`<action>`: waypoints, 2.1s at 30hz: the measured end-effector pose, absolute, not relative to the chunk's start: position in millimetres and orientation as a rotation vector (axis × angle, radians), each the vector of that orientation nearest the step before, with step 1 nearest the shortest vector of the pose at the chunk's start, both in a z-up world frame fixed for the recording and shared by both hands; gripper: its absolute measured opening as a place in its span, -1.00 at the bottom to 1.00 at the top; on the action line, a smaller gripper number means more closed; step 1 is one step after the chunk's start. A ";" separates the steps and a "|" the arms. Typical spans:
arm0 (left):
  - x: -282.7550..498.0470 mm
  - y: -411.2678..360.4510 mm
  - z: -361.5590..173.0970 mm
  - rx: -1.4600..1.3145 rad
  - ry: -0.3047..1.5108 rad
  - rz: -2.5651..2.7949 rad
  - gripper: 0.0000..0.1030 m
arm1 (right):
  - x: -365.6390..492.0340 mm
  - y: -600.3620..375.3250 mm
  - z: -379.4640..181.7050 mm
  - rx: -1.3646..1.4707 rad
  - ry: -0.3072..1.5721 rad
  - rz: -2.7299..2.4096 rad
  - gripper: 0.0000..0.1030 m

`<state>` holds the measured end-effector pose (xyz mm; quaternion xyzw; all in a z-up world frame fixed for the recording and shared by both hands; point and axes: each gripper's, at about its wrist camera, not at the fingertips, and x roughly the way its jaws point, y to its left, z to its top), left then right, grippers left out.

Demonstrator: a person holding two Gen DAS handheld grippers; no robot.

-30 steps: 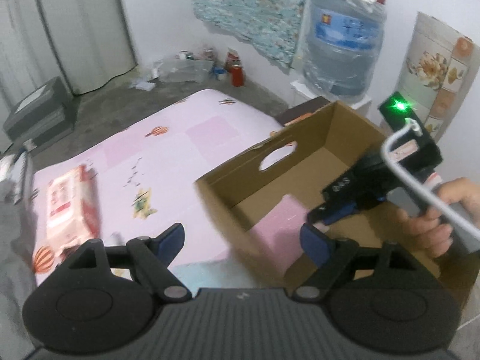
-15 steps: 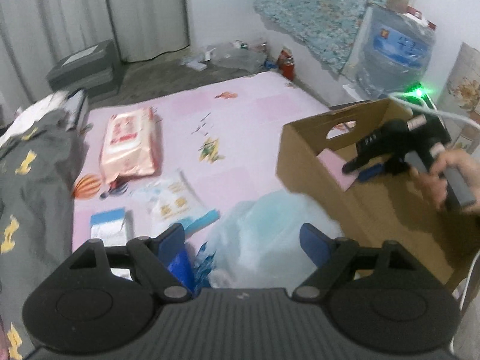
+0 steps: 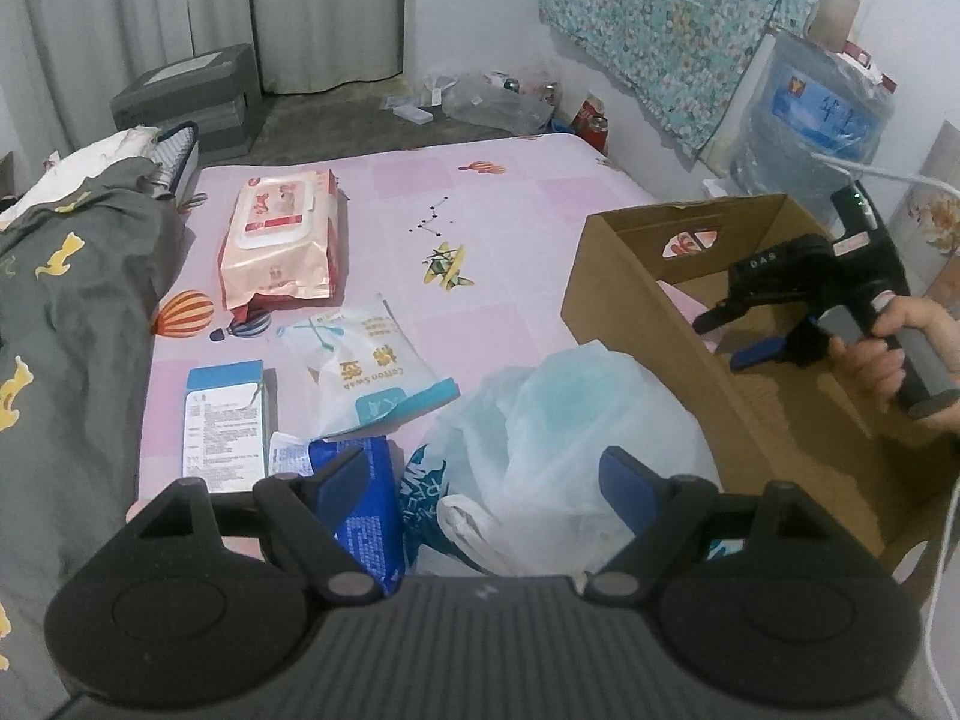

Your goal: Organize soft objects

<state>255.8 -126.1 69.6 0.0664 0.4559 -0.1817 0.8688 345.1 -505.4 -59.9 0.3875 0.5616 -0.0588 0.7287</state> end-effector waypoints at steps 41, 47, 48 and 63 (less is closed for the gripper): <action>242.7 -72.8 71.4 0.110 0.943 -0.281 0.65 | 356.3 -480.5 -42.6 0.645 1.208 -0.001 0.11; 232.3 -45.7 68.5 0.088 0.942 -0.228 0.66 | 346.2 -466.5 -46.5 0.708 1.178 -0.009 0.23; 230.3 -40.9 67.9 0.078 0.946 -0.221 0.65 | 345.6 -464.4 -46.3 0.704 1.175 -0.023 0.24; 227.2 -7.4 78.6 0.058 0.889 -0.197 0.66 | 318.6 -454.2 32.7 0.680 0.938 -0.090 0.24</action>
